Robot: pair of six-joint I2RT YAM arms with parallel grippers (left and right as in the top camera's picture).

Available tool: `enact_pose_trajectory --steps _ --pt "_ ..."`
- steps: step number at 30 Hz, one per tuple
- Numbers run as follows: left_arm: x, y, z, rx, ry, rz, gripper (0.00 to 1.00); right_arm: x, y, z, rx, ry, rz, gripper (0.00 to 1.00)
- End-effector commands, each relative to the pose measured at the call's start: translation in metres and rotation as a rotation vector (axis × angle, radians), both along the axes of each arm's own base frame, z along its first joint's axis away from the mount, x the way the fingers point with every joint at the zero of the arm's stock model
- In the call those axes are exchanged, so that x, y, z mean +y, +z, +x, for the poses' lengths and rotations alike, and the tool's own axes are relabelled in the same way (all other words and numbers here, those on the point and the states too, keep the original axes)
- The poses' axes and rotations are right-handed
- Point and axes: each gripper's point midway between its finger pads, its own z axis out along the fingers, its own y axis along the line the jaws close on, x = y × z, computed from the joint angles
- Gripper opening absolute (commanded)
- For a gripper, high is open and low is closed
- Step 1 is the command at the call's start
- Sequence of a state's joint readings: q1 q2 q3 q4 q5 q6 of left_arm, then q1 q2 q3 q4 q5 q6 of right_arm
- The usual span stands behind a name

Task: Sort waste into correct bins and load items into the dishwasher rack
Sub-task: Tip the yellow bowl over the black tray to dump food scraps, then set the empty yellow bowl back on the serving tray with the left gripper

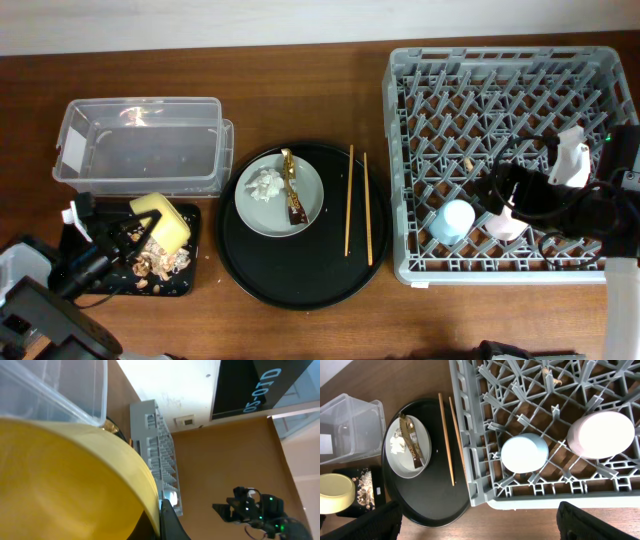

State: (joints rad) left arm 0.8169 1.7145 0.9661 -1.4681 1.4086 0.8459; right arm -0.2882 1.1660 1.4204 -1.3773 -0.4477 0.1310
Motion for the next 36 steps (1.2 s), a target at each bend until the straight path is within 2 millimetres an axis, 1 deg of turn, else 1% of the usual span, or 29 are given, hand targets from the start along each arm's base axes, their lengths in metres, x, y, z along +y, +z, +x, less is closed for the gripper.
enact_pose_trajectory --steps 1,3,4,5,7,9,11,13,15,16,18,20,21,22,23,24,26,27,30,31,32,33,34,35,36 --pt "-0.011 0.002 -0.013 0.027 -0.122 0.125 0.00 0.002 0.003 0.001 -0.014 0.008 0.006 0.99" --pt "-0.014 0.003 -0.020 0.126 -0.176 0.192 0.00 0.002 0.003 0.001 -0.014 0.008 0.006 0.99" --pt "-0.016 0.005 -0.022 0.177 -0.184 0.222 0.00 0.002 0.003 0.001 -0.014 0.008 0.006 0.99" --pt "-0.017 0.002 -0.025 0.254 -0.183 0.268 0.00 0.002 0.003 0.001 -0.014 0.008 0.006 0.99" --pt "-0.015 -0.009 -0.032 0.441 -0.146 0.456 0.00 0.002 0.003 0.001 -0.014 0.008 0.006 0.99" --pt "-0.024 -0.005 -0.034 0.465 -0.134 0.569 0.00 0.002 0.003 0.001 -0.014 0.008 0.006 0.99" --pt "-0.047 0.004 -0.034 0.441 -0.144 0.740 0.00 0.002 0.003 0.001 -0.014 0.008 0.006 0.99" --pt "-0.064 0.006 -0.034 0.413 -0.169 0.889 0.00 0.002 0.003 0.001 -0.014 0.008 0.006 0.99" --pt "-0.089 0.001 -0.034 0.379 -0.220 1.068 0.00 0.002 0.003 0.001 -0.014 0.008 0.006 0.99" --pt "-0.101 -0.003 -0.034 0.362 -0.251 1.130 0.00 0.002 0.003 0.001 -0.014 0.008 0.006 0.99" --pt "-0.129 -0.015 -0.039 0.340 -0.321 1.222 0.00 0.002 0.003 0.001 -0.014 0.008 0.006 0.99" --pt "-0.150 -0.030 -0.047 0.351 -0.390 1.279 0.00 0.002 0.003 0.001 -0.014 0.008 0.006 0.99" --pt "-0.159 -0.043 -0.052 0.373 -0.416 1.317 0.00 0.002 0.003 0.001 -0.013 0.008 0.006 0.99" --pt "-0.164 -0.053 -0.056 0.386 -0.432 1.350 0.00 0.002 0.003 0.001 -0.013 0.008 0.006 0.99" --pt "-0.171 -0.069 -0.061 0.407 -0.458 1.382 0.00 0.002 0.003 0.001 -0.013 0.008 0.006 0.99" --pt "-0.177 -0.085 -0.067 0.432 -0.483 1.396 0.00 0.002 0.003 0.001 -0.014 0.008 0.005 0.99" --pt "-0.188 -0.110 -0.075 0.457 -0.524 1.401 0.00 0.002 0.003 0.001 -0.014 0.008 0.005 0.99" --pt "-0.193 -0.116 -0.076 0.452 -0.540 1.396 0.00 0.002 0.003 0.001 -0.014 0.008 0.005 0.99" --pt "-0.217 -0.134 -0.078 0.414 -0.605 1.388 0.00 0.001 0.002 0.002 -0.012 0.008 0.006 0.99" --pt "-0.220 -0.138 -0.079 0.411 -0.615 1.393 0.01 0.001 0.002 0.002 -0.011 0.008 0.006 0.99" --pt "-0.223 -0.143 -0.080 0.413 -0.628 1.401 0.06 0.001 0.002 0.002 -0.010 0.008 0.006 0.99" --pt "-0.224 -0.149 -0.082 0.424 -0.643 1.408 0.19 0.001 0.002 0.002 -0.010 0.008 0.007 0.99" --pt "-0.225 -0.152 -0.083 0.432 -0.649 1.409 0.28 0.001 0.002 0.002 -0.010 0.008 0.007 0.99" --pt "-0.225 -0.152 -0.082 0.433 -0.650 1.409 0.29 0.001 0.002 0.002 -0.010 0.008 0.007 0.99" --pt "-0.226 -0.149 -0.081 0.430 -0.648 1.407 0.31 0.001 0.002 0.002 -0.010 0.008 0.006 0.99"
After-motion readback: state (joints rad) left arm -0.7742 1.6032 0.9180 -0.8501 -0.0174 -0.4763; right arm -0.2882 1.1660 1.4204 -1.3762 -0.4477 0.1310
